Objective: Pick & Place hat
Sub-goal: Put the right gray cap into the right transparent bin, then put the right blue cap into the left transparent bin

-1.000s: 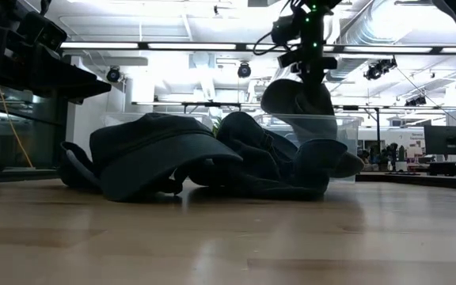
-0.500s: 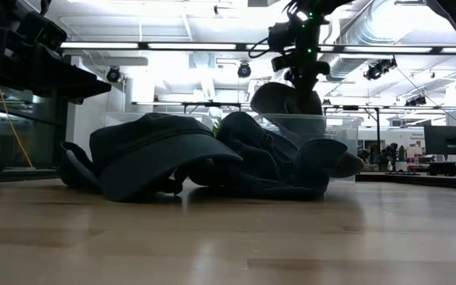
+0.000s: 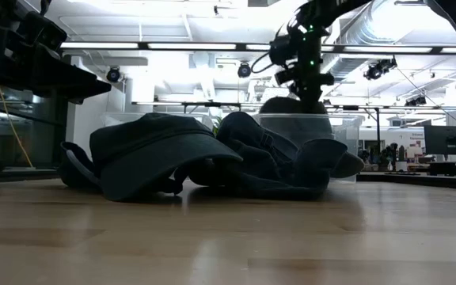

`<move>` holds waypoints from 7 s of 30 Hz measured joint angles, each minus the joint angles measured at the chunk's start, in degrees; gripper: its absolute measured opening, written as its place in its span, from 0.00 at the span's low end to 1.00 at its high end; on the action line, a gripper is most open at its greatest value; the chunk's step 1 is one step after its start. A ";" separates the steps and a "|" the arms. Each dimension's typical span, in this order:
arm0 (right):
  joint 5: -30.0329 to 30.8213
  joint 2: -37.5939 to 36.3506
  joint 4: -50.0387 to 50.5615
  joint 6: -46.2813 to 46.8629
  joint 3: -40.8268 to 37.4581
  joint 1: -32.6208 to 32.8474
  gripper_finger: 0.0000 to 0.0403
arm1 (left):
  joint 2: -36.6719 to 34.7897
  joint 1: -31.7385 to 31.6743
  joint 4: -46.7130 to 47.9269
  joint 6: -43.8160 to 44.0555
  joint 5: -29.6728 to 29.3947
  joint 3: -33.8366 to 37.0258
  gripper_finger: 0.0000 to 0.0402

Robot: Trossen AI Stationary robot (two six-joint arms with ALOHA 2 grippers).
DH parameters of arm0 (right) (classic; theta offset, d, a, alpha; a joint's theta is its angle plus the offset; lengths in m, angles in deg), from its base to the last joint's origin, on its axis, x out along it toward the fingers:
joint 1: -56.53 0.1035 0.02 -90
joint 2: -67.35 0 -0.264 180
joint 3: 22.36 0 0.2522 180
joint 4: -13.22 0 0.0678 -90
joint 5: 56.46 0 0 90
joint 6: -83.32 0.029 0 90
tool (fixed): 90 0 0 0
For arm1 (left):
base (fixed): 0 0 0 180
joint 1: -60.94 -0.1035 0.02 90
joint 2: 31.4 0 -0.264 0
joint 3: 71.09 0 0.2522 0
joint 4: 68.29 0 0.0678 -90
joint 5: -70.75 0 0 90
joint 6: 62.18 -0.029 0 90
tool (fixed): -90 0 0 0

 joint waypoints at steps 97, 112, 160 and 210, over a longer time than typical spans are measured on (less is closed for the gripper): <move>0.70 -2.10 11.50 35.60 4.39 40.60 0.53 | 0.01 0.00 0.00 0.00 0.00 0.00 0.55; 0.27 -2.10 11.81 44.23 4.39 51.89 0.52 | 0.00 0.00 0.00 0.02 0.00 0.00 0.55; 26.45 -10.10 -32.59 5.47 -39.46 74.63 0.52 | 0.00 -0.02 0.00 0.02 0.00 0.00 0.55; 36.66 -4.92 -42.78 -9.14 -44.67 73.99 0.55 | 0.01 -0.01 0.00 0.00 0.00 0.00 0.55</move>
